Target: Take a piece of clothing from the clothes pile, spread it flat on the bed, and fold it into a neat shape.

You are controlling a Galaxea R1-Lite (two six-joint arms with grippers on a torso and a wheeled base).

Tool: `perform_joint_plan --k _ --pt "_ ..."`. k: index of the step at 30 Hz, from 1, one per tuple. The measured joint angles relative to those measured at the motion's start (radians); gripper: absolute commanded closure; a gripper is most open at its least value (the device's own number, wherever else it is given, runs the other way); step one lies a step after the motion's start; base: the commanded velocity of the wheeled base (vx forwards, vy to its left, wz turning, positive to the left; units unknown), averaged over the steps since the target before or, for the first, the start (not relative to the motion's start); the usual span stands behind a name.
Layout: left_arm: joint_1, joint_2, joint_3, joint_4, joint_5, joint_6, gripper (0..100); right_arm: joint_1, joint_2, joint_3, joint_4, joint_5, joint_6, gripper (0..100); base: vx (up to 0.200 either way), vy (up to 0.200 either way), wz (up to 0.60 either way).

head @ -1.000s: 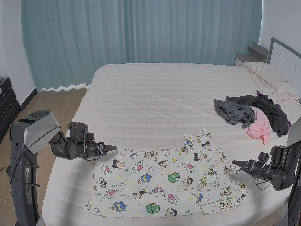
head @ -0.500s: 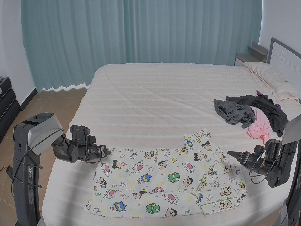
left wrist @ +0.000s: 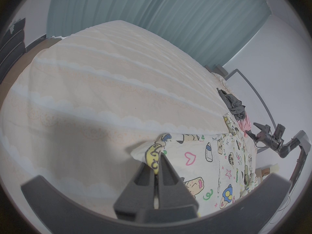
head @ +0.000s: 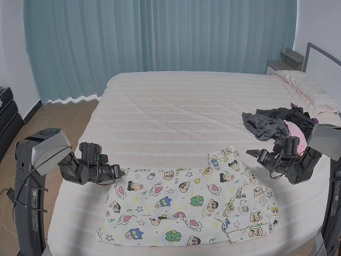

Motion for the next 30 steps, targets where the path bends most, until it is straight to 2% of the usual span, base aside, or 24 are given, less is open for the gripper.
perform_joint_plan --k 7,12,17,18,25,30 --pt "0.000 -0.001 0.005 0.000 0.000 -0.019 100 0.076 0.119 -0.254 0.173 -0.109 0.002 0 0.000 0.000 0.00" --pt "0.000 -0.002 0.007 0.000 0.000 -0.024 100 0.119 0.180 -0.360 0.274 -0.147 0.000 0 0.000 0.000 0.00" --pt "0.000 -0.004 0.008 0.000 0.000 -0.025 100 0.151 0.218 -0.420 0.295 -0.175 -0.003 0 0.000 0.000 0.00" --pt "0.000 -0.005 0.008 0.000 0.000 -0.025 100 0.154 0.222 -0.425 0.300 -0.176 -0.004 100 0.000 0.000 0.00" --pt "0.000 -0.005 0.009 0.000 0.000 -0.025 100 0.142 0.229 -0.437 0.330 -0.166 -0.005 100 0.000 0.000 0.00" --pt "0.000 -0.005 0.009 0.000 0.000 -0.025 100 0.114 0.233 -0.436 0.330 -0.131 -0.008 100 0.000 0.000 0.00"
